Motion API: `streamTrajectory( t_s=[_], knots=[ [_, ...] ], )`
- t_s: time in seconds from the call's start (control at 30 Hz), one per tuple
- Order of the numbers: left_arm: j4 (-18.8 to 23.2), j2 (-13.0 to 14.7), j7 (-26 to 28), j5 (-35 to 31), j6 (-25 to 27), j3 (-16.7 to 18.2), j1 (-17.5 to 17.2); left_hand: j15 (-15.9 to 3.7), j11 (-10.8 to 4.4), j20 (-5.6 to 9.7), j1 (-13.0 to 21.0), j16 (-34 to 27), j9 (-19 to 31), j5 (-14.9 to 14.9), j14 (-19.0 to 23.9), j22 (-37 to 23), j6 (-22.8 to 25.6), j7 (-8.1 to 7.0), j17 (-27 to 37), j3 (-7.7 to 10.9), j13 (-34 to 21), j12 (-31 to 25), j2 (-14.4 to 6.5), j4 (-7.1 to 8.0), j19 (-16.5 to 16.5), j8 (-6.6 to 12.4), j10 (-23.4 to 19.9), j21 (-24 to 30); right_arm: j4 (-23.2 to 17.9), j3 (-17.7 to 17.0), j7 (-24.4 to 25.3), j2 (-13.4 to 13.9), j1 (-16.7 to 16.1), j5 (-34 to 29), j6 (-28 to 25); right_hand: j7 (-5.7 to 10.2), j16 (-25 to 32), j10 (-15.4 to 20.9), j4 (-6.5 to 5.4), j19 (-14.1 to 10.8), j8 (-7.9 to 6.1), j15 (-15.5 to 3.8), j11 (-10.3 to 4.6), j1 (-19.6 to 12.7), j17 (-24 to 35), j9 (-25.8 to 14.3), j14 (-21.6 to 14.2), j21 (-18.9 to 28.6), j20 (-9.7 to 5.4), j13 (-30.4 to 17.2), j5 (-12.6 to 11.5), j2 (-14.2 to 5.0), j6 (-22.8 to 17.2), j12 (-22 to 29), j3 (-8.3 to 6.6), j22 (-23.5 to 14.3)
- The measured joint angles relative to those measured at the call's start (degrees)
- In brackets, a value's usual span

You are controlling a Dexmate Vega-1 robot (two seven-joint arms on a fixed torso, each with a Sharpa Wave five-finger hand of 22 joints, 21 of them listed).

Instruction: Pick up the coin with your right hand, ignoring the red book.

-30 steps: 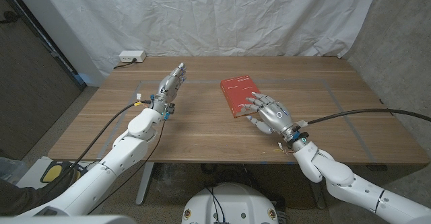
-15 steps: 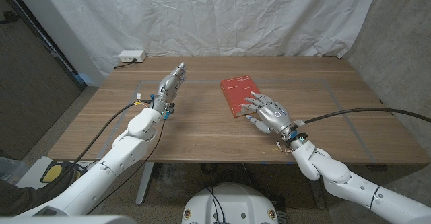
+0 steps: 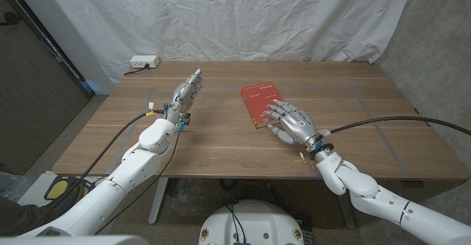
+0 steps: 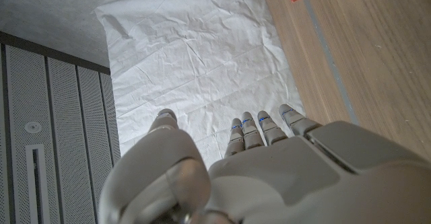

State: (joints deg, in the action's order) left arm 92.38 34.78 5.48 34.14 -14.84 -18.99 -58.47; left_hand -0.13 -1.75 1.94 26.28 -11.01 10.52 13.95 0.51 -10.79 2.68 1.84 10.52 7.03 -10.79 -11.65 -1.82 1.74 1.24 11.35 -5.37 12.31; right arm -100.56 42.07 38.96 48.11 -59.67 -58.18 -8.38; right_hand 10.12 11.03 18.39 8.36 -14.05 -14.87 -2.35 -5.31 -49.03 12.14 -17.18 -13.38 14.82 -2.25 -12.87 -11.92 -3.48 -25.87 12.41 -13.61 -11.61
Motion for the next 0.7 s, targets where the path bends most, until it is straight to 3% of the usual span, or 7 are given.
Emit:
streamTrajectory(
  t_s=[0.23,0.4,0.7],
  knots=[
    [0.44,0.40,0.15,0.12,-0.20,0.47,-0.70,0.25,0.00,0.00,0.00,0.00,0.00,0.00,0.25,0.00,0.00,0.00,0.00,-0.07,0.00,0.00,0.00,0.08,0.00,0.00,0.00,0.00,1.38,1.06,-0.06,-0.87,1.34,-0.13,-0.03,0.11,0.00,-0.25,0.00,0.00,-1.33,0.00,0.26,-0.73,0.18,-1.08,-0.01,0.00,0.00,-0.12,-0.45,-0.25,-0.53,0.00,0.00,0.00],
    [0.57,0.59,0.16,0.29,-0.36,0.74,-0.98,0.25,0.00,0.00,0.00,0.00,0.00,0.00,0.25,0.00,0.00,0.00,0.00,-0.07,0.00,0.00,0.00,0.08,0.00,0.00,0.00,0.00,2.19,1.70,-0.09,-1.34,2.13,-0.27,-0.03,0.40,0.43,-0.24,-0.24,0.12,-3.00,0.00,0.37,-1.45,0.29,-2.70,-0.01,0.03,-0.12,-0.64,-0.45,-0.97,-0.83,0.03,-0.24,-0.13],
    [0.42,0.67,0.04,0.46,-0.52,0.87,-1.06,0.25,0.00,0.00,0.00,0.00,0.00,0.00,0.25,0.00,0.00,0.00,0.00,-0.26,0.00,0.00,0.00,-0.11,0.00,0.00,0.00,0.00,2.75,2.24,-0.11,-1.77,2.79,-0.28,-0.28,-1.13,1.06,-0.24,-0.24,0.10,-6.86,0.22,1.62,-1.83,1.32,-10.29,-0.86,0.03,-0.11,-2.98,-0.44,-1.35,4.61,1.49,-0.24,-0.26]
  ],
)
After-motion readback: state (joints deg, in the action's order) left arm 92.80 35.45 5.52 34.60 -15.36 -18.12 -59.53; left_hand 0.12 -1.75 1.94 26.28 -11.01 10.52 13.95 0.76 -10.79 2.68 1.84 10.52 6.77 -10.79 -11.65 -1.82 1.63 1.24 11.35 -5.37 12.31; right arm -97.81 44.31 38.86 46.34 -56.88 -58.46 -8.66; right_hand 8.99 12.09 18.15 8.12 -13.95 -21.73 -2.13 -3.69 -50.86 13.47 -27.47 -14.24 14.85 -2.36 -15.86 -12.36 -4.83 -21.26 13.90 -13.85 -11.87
